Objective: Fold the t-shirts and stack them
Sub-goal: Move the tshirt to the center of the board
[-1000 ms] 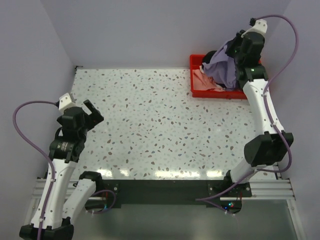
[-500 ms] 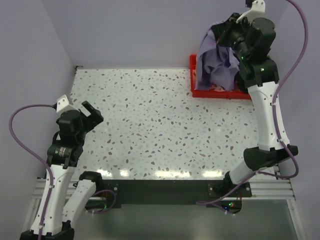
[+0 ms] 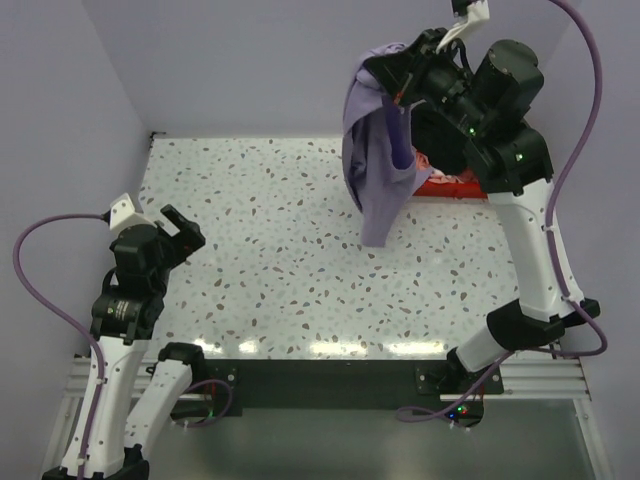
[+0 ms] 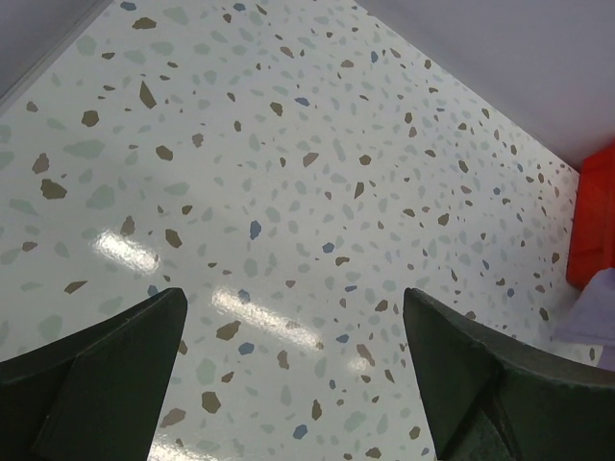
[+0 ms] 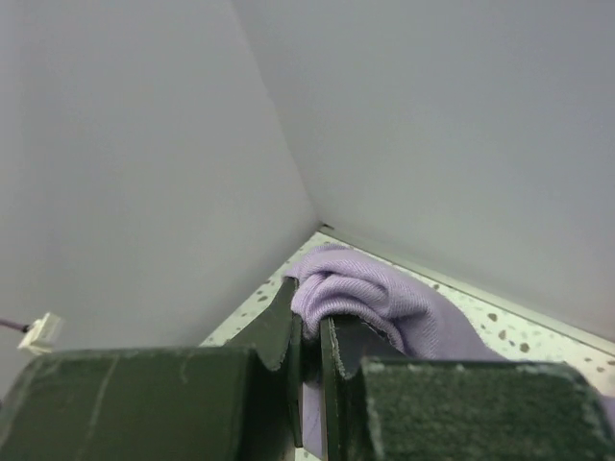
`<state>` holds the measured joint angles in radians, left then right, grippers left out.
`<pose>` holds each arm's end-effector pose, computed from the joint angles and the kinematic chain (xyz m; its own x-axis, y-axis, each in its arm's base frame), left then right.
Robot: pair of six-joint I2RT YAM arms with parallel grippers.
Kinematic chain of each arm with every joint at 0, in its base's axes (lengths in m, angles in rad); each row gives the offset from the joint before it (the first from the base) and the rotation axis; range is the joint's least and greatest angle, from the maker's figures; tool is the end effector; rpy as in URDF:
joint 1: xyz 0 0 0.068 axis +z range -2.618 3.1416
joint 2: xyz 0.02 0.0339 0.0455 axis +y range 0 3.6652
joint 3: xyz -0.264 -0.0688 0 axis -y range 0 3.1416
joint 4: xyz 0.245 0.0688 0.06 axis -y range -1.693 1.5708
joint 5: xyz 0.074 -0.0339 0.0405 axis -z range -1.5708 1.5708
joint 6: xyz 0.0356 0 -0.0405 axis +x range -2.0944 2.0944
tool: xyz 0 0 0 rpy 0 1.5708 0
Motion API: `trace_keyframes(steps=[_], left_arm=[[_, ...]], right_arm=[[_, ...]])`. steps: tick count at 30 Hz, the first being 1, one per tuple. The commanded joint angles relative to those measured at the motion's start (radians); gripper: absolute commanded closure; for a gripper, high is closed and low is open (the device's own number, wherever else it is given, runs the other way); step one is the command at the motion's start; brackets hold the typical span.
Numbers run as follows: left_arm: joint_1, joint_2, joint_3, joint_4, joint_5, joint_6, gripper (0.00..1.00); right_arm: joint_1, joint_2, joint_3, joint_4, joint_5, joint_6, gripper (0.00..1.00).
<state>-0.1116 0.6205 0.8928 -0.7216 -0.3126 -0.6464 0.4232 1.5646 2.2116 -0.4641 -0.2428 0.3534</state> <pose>0.1227 -0.0027 0.3438 -0.2426 -0.5495 -0.7995 -0.3951 0.8086 -0.4359 0.2558 0.1246 0.5928 -0.0570 0.3428 -0.9377 -0.6336 0.7134 0.2993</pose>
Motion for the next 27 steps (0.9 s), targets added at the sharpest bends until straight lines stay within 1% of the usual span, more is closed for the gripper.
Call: trace_keyframes(steps=[1, 5, 7, 10, 11, 13, 14, 15, 16, 17, 18, 19, 20, 21, 22, 23, 25, 26, 27], left_arm=[[0.007, -0.004, 0.034, -0.001, 0.000, -0.016, 0.00], [0.007, -0.001, 0.040, -0.006, 0.000, -0.015, 0.00], [0.007, 0.002, 0.044, -0.009, -0.002, -0.018, 0.00], [0.007, 0.011, 0.040, -0.012, 0.003, -0.025, 0.00], [0.007, 0.013, 0.035, -0.013, 0.009, -0.033, 0.00], [0.007, 0.024, 0.017, -0.009, 0.027, -0.042, 0.00], [0.007, 0.031, 0.002, 0.002, 0.036, -0.045, 0.00], [0.007, 0.031, 0.001, 0.008, 0.049, -0.047, 0.00], [0.007, 0.039, -0.017, 0.016, 0.084, -0.047, 0.00], [0.006, 0.044, -0.031, 0.028, 0.108, -0.055, 0.00], [0.007, 0.054, -0.064, 0.063, 0.140, -0.055, 0.00], [0.006, 0.059, -0.084, 0.085, 0.214, -0.055, 0.00], [0.006, 0.067, -0.106, 0.108, 0.254, -0.055, 0.00], [0.006, 0.083, -0.151, 0.150, 0.289, -0.056, 0.00], [0.006, 0.094, -0.173, 0.172, 0.363, -0.058, 0.00], [0.006, 0.105, -0.192, 0.192, 0.391, -0.053, 0.00], [0.006, 0.143, -0.235, 0.218, 0.424, -0.053, 0.00], [0.006, 0.157, -0.248, 0.226, 0.428, -0.053, 0.00], [0.006, 0.186, -0.276, 0.247, 0.434, -0.052, 0.00]], right_arm=[[0.051, -0.005, 0.083, 0.068, -0.061, 0.035, 1.00], [0.109, 0.006, 0.092, 0.090, -0.061, 0.041, 1.00], [0.115, 0.003, 0.085, 0.097, -0.059, 0.042, 1.00], [0.118, -0.018, 0.036, 0.096, -0.015, 0.026, 1.00], [0.117, -0.049, -0.024, 0.099, 0.037, 0.016, 1.00], [0.118, -0.098, -0.123, 0.120, 0.083, -0.002, 1.00], [0.118, -0.148, -0.236, 0.146, 0.130, -0.005, 1.00], [0.117, -0.170, -0.287, 0.150, 0.148, -0.010, 1.00], [0.115, -0.188, -0.335, 0.145, 0.178, -0.030, 1.00], [0.114, -0.230, -0.437, 0.139, 0.210, -0.037, 1.00], [0.115, -0.250, -0.498, 0.143, 0.271, -0.037, 1.00], [0.115, -0.274, -0.560, 0.154, 0.298, -0.037, 1.00], [0.109, -0.294, -0.678, 0.177, 0.319, -0.036, 1.00], [0.106, -0.329, -0.734, 0.179, 0.342, -0.031, 1.00], [0.103, -0.345, -0.784, 0.179, 0.385, -0.016, 1.00], [0.092, -0.362, -0.887, 0.179, 0.413, -0.004, 1.00], [0.078, -0.405, -0.985, 0.206, 0.486, 0.022, 1.00], [0.074, -0.417, -1.066, 0.209, 0.503, 0.027, 1.00], [0.069, -0.426, -1.101, 0.208, 0.517, 0.030, 1.00]])
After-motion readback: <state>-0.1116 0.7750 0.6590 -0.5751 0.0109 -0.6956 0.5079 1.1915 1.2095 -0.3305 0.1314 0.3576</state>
